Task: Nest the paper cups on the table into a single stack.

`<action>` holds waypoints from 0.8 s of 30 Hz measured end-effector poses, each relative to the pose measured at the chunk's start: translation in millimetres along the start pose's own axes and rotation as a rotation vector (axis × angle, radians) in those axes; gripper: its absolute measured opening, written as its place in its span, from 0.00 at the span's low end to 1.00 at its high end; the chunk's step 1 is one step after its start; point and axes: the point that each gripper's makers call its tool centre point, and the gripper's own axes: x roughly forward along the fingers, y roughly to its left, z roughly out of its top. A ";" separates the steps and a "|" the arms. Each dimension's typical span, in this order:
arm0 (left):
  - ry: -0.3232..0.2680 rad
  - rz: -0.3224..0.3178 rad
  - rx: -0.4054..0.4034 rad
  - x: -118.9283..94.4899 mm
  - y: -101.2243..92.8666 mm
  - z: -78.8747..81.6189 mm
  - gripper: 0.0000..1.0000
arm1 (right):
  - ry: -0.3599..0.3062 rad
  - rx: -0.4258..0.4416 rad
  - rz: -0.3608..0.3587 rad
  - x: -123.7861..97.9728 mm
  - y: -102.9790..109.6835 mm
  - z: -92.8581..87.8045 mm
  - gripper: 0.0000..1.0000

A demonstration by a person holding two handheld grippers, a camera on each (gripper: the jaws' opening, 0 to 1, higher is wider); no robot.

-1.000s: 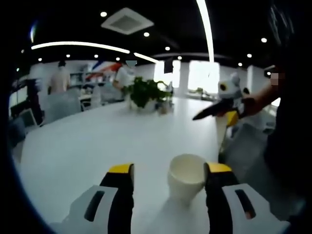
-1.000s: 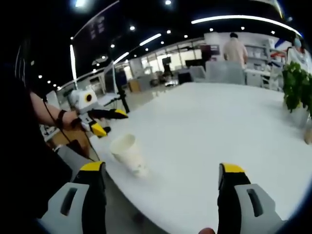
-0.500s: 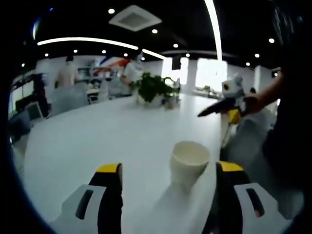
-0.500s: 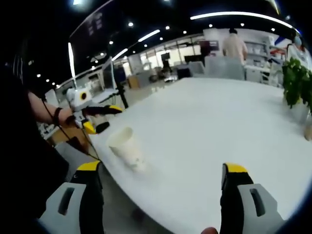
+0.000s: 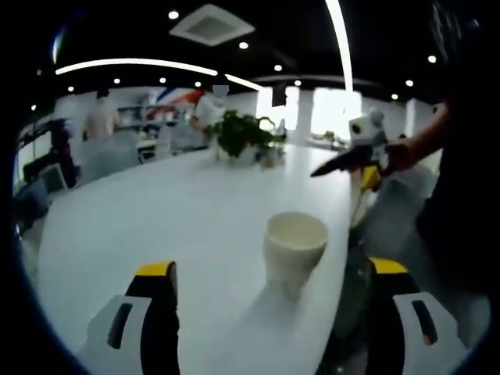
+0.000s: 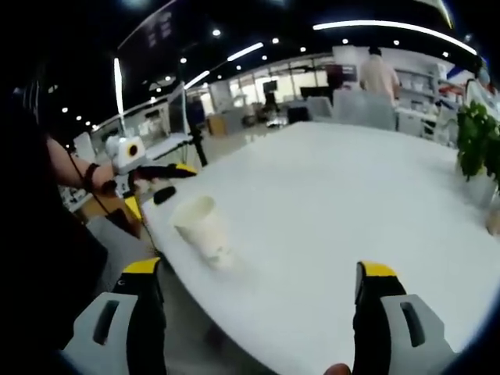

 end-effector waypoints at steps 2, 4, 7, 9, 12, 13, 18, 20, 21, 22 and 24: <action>0.002 0.001 -0.002 0.6 -0.8 -1.0 0.99 | 0.003 -0.008 0.004 1.8 1.6 -0.3 1.00; 0.001 0.004 -0.001 1.2 -0.6 -1.3 0.99 | 0.007 -0.016 0.018 5.1 4.9 0.8 1.00; 0.009 0.000 -0.010 3.1 -2.5 -3.7 0.99 | 0.016 -0.040 0.034 9.6 8.4 2.3 1.00; 0.010 -0.004 -0.006 4.4 -4.0 -4.2 0.99 | 0.017 -0.047 0.040 11.2 9.6 3.7 1.00; 0.015 -0.007 -0.013 6.1 -5.3 -6.6 0.99 | 0.015 -0.055 0.047 15.1 10.5 4.7 1.00; 0.019 -0.005 -0.013 6.4 -4.9 -7.8 0.99 | 0.014 -0.055 0.051 16.8 11.0 4.5 1.00; 0.025 -0.007 -0.040 9.1 -5.4 -11.1 0.98 | 0.038 -0.066 0.080 27.6 17.7 1.2 1.00; 0.025 -0.013 -0.040 10.9 -6.9 -10.1 0.98 | 0.051 -0.088 0.096 32.3 22.6 0.3 0.99; 0.024 -0.017 -0.034 11.5 -7.8 -9.1 0.98 | 0.055 -0.093 0.102 34.6 24.0 -0.6 0.99; 0.020 -0.020 -0.023 12.1 -8.1 -7.6 0.97 | 0.064 -0.101 0.108 38.1 25.4 -2.3 0.98; 0.022 -0.027 -0.026 14.3 -8.0 -7.0 0.95 | 0.069 -0.102 0.122 44.1 29.1 -2.9 0.97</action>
